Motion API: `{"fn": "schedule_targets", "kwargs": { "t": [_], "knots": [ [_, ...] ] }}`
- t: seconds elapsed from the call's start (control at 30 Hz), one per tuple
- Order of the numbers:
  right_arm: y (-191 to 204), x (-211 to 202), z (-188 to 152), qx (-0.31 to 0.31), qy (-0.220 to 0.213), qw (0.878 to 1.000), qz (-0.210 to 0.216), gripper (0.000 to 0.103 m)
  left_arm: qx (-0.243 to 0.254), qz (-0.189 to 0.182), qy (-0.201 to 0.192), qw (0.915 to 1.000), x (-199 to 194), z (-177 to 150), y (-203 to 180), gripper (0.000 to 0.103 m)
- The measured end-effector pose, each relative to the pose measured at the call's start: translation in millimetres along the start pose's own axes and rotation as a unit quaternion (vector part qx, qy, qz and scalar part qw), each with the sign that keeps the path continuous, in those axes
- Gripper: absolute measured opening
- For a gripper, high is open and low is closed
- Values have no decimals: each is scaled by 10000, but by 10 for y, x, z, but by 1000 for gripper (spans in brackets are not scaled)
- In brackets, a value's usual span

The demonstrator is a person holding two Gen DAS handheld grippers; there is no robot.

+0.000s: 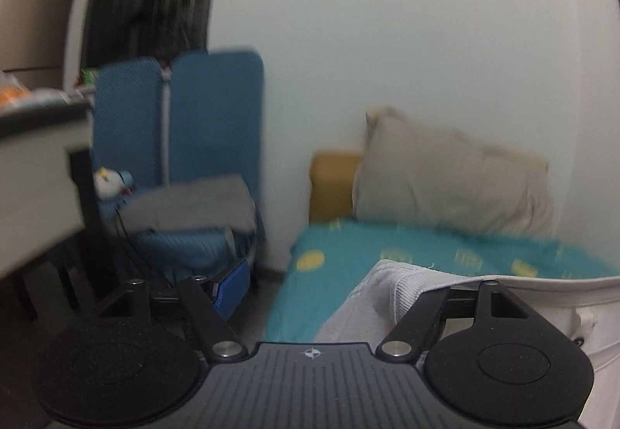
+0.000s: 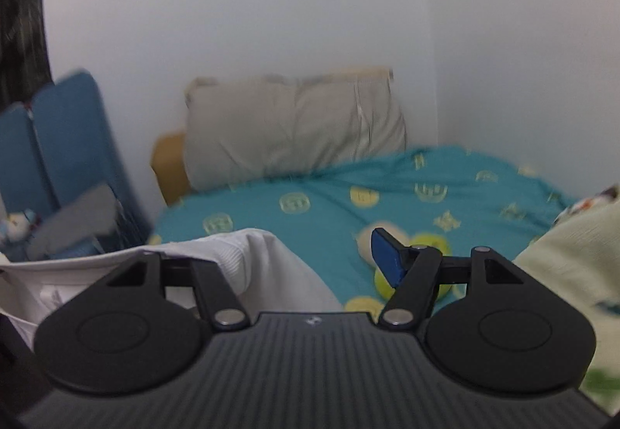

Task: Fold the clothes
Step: 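Lower the T-shirt flat onto the bed and open both grippers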

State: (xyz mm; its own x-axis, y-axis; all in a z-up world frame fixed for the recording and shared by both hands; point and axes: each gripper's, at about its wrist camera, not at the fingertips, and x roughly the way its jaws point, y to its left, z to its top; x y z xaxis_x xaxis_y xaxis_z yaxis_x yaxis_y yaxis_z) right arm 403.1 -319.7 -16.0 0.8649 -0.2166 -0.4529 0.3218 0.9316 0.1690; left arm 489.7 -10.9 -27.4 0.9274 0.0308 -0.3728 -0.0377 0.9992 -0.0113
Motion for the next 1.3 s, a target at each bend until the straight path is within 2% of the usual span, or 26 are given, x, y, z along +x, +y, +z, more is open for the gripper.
{"fn": "schedule_targets", "kwargs": {
  "t": [0.1,0.2,0.27,0.3,0.33,0.4,0.43,0.5,0.57,0.67,0.77,0.8,0.9,1.0,1.17,1.3],
  "knots": [
    [-86,700,-369,-114,590,9982,-86,66,174,-65,438,9989,678,-518,-115,75],
    [-197,1248,-630,-226,1316,9910,36,67,459,-112,1049,9934,1160,-885,-258,74],
    [-221,1476,-745,-242,1814,9827,299,79,748,-281,1512,9853,1410,-1030,-352,75],
    [-217,1563,-776,-256,2015,9781,460,85,862,-451,1781,9792,1524,-1087,-390,80],
    [-194,1598,-784,-266,2170,9733,695,84,932,-686,2035,9722,1589,-1108,-419,82],
    [-135,1650,-781,-220,2365,9646,1150,84,1042,-1003,2343,9613,1626,-1101,-475,85],
    [-98,1640,-750,-197,2357,9633,1268,84,1052,-1068,2371,9598,1612,-1070,-480,88],
    [-44,1565,-708,-63,2188,9670,1305,84,953,-1194,2242,9625,1502,-984,-452,99],
    [-24,1472,-674,210,2033,9696,1345,84,815,-1354,2034,9663,1326,-908,-406,103],
    [-6,1312,-622,602,1830,9707,1439,84,721,-1477,1739,9710,978,-800,-327,103],
    [11,1107,-600,655,1896,9668,1583,84,543,-1551,1441,9758,480,-696,-212,103],
    [33,1052,-593,623,1977,9652,1595,84,502,-1522,1378,9774,291,-672,-180,103],
    [97,754,-574,331,1785,9741,1347,84,465,-1361,1215,9821,-354,-602,-74,103],
    [108,452,-576,256,1651,9790,1165,84,399,-1351,971,9853,-1131,-679,97,103],
    [80,-443,-720,252,1096,9845,1347,84,305,-1226,757,9891,-2181,-925,362,103],
    [-22,-1301,-988,339,802,9866,1383,84,118,-1220,632,9904,-2816,-1191,536,103]
  ]
}}
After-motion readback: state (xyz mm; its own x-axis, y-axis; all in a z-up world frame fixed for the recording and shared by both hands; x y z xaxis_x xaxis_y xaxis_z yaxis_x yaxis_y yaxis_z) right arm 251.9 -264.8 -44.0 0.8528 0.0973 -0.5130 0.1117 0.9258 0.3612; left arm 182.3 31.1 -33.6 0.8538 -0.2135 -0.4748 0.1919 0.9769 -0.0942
